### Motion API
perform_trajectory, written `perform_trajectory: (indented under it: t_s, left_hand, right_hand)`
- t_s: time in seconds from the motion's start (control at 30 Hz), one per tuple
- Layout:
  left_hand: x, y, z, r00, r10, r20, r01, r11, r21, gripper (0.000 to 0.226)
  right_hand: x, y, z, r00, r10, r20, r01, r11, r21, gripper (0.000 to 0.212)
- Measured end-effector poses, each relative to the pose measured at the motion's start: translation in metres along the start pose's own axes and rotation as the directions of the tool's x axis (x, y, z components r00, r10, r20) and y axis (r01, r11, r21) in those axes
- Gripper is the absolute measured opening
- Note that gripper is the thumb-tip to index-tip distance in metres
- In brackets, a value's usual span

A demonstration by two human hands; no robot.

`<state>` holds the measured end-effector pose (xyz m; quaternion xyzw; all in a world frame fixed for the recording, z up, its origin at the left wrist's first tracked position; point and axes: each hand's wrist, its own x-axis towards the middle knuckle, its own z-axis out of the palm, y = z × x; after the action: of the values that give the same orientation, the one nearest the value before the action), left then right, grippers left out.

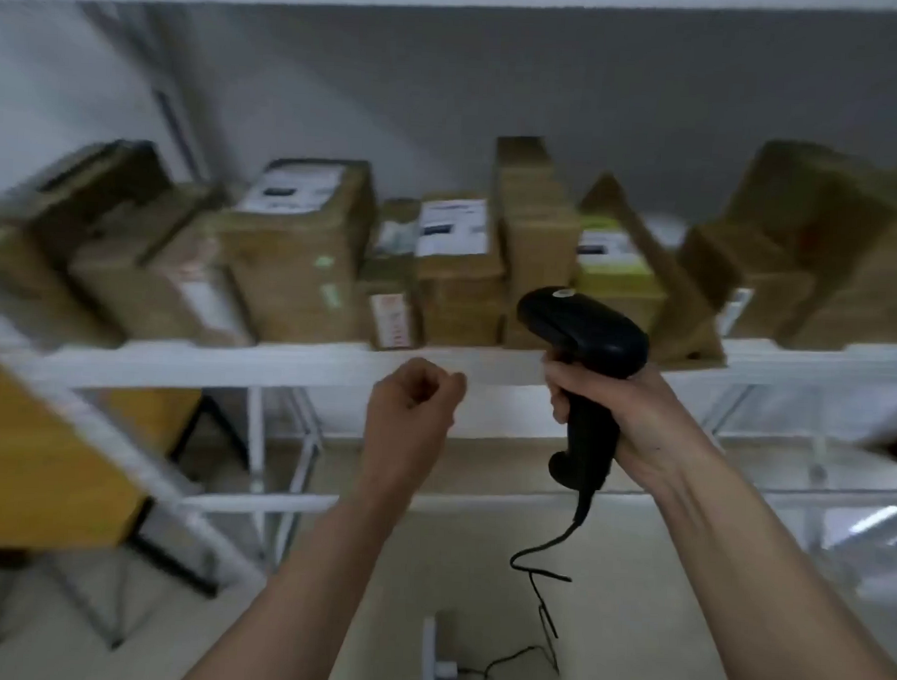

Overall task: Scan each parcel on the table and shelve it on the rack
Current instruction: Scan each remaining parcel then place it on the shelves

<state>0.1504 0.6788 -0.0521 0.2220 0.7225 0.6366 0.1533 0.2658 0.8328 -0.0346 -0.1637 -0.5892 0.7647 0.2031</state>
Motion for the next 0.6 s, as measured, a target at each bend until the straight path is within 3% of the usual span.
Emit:
perform_trajectory:
  t_s: [0.17, 0.23, 0.4, 0.6]
  left_hand:
    - [-0.020, -0.053, -0.159, 0.950, -0.163, -0.268, 0.187, 0.980, 0.068, 0.028]
    - [-0.033, -0.063, -0.214, 0.926, -0.206, -0.317, 0.240, 0.968, 0.072, 0.026]
    - [-0.067, -0.077, -0.326, 0.864, -0.271, -0.424, 0.334, 0.939, 0.081, 0.018]
    - [-0.084, -0.085, -0.402, 0.811, -0.323, -0.488, 0.384, 0.923, 0.027, 0.013]
  right_hand:
    - [0.026, 0.057, 0.143, 0.980, 0.103, 0.167, -0.093, 0.993, -0.070, 0.007]
    - [0.033, 0.078, 0.194, 0.968, 0.134, 0.214, -0.120, 0.990, -0.074, 0.003]
    - [0.038, 0.121, 0.302, 0.932, 0.212, 0.295, -0.186, 0.976, -0.114, 0.015]
    - [0.049, 0.148, 0.388, 0.882, 0.280, 0.378, -0.236, 0.959, -0.160, 0.015]
